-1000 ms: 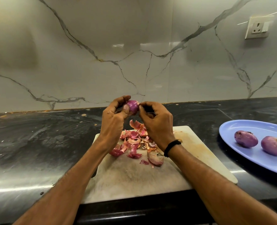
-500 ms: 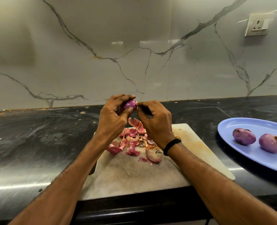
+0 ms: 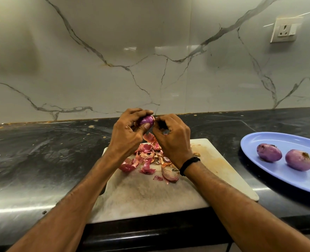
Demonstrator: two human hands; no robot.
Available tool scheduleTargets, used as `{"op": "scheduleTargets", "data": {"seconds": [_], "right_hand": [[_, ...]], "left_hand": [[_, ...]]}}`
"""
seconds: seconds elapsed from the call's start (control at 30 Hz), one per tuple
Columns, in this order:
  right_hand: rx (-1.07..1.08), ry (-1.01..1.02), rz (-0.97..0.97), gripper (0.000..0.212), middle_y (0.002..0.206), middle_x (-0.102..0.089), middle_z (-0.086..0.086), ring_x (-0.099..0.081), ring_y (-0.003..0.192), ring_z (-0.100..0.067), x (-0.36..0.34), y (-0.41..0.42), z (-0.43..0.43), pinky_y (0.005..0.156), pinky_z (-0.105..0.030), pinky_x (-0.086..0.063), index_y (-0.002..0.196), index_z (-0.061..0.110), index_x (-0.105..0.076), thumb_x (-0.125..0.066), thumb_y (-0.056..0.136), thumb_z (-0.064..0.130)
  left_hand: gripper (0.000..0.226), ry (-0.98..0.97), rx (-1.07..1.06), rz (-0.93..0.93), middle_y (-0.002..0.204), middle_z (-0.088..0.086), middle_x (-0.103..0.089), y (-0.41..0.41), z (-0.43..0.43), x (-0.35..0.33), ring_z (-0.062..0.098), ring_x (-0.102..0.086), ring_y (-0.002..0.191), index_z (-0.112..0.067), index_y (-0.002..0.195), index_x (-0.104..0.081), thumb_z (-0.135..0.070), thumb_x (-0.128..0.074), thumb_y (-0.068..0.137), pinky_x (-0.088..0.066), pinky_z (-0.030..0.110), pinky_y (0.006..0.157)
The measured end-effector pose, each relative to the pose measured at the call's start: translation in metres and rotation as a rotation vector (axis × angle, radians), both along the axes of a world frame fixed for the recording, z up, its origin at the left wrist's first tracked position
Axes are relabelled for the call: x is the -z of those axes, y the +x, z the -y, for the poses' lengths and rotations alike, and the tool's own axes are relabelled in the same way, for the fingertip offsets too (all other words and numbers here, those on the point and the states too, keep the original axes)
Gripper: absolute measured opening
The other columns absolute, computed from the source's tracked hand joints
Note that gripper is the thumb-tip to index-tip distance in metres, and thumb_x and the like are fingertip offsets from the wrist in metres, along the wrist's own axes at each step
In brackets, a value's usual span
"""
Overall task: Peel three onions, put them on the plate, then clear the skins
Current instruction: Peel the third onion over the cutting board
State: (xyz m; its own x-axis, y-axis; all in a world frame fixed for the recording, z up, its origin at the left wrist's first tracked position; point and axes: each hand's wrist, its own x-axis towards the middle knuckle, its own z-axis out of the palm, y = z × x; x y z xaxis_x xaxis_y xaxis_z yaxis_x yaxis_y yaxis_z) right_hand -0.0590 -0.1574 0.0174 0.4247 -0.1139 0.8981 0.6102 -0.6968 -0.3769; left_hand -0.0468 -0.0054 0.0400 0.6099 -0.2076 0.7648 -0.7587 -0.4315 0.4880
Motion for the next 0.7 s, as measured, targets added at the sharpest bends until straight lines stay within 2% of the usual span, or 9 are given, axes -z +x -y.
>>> {"op": "scheduleTargets", "data": {"seconds": [0.1,0.17,0.27,0.33,0.43,0.53,0.7], "right_hand": [[0.022,0.007,-0.02,0.017,0.089,-0.065,-0.008,-0.056,0.078,-0.01,-0.0025,0.0021,0.0053,0.072,-0.006,-0.042,0.095,0.003,-0.068,-0.074,0.085,0.015],[0.007,0.023,-0.04,0.016,0.09,-0.066,-0.008,-0.059,0.079,-0.012,-0.0042,0.0029,0.0077,0.071,-0.008,-0.046,0.097,0.003,-0.069,-0.072,0.086,0.015],[-0.064,0.13,-0.091,0.017,0.097,-0.069,-0.008,-0.062,0.085,-0.011,-0.0085,0.0016,0.005,0.077,-0.014,-0.053,0.104,0.005,-0.07,-0.069,0.089,0.013],[-0.094,0.143,-0.111,0.02,0.102,-0.069,-0.009,-0.062,0.089,-0.009,-0.01,0.0005,0.0015,0.081,-0.008,-0.05,0.108,0.005,-0.069,-0.068,0.089,0.011],[-0.135,0.122,-0.127,0.023,0.105,-0.069,-0.007,-0.062,0.092,-0.007,-0.0087,-0.0011,-0.0001,0.083,-0.008,-0.049,0.112,0.006,-0.069,-0.067,0.09,0.014],[-0.146,0.109,-0.122,0.023,0.103,-0.07,-0.005,-0.064,0.092,-0.008,-0.0075,-0.0011,0.0001,0.083,-0.013,-0.052,0.11,0.008,-0.069,-0.068,0.091,0.02],[-0.117,0.107,-0.091,0.015,0.095,-0.069,-0.005,-0.064,0.086,-0.011,-0.0065,0.0004,0.0002,0.079,-0.015,-0.052,0.101,0.006,-0.07,-0.069,0.09,0.016]], "left_hand": [[0.035,0.017,0.029,-0.018,0.123,0.004,-0.059,-0.0038,0.0032,0.0024,0.0,-0.055,0.112,-0.009,0.124,-0.068,0.0,-0.07,0.09,-0.043,0.008,0.1],[0.035,0.003,0.041,-0.044,0.124,0.004,-0.059,-0.005,0.0041,0.0032,0.002,-0.056,0.113,-0.011,0.125,-0.067,-0.001,-0.069,0.091,-0.044,0.008,0.099],[0.036,-0.105,0.102,-0.122,0.127,0.005,-0.062,-0.004,0.0028,0.0023,0.014,-0.06,0.118,-0.017,0.124,-0.066,-0.002,-0.068,0.091,-0.051,0.024,0.102],[0.037,-0.165,0.124,-0.157,0.128,0.004,-0.062,-0.0039,0.001,0.0016,0.013,-0.061,0.119,-0.023,0.121,-0.065,-0.001,-0.067,0.092,-0.053,0.03,0.101],[0.039,-0.192,0.115,-0.168,0.128,0.003,-0.062,-0.0031,-0.0008,0.0008,0.013,-0.061,0.118,-0.031,0.118,-0.063,-0.002,-0.067,0.092,-0.054,0.03,0.101],[0.037,-0.185,0.119,-0.157,0.127,0.004,-0.063,-0.002,-0.0008,0.001,0.014,-0.062,0.118,-0.026,0.119,-0.063,-0.002,-0.068,0.092,-0.053,0.028,0.101],[0.036,-0.135,0.088,-0.107,0.126,0.005,-0.062,-0.0006,-0.0006,0.0014,0.015,-0.06,0.118,-0.019,0.122,-0.065,-0.001,-0.069,0.091,-0.05,0.019,0.101]]}}
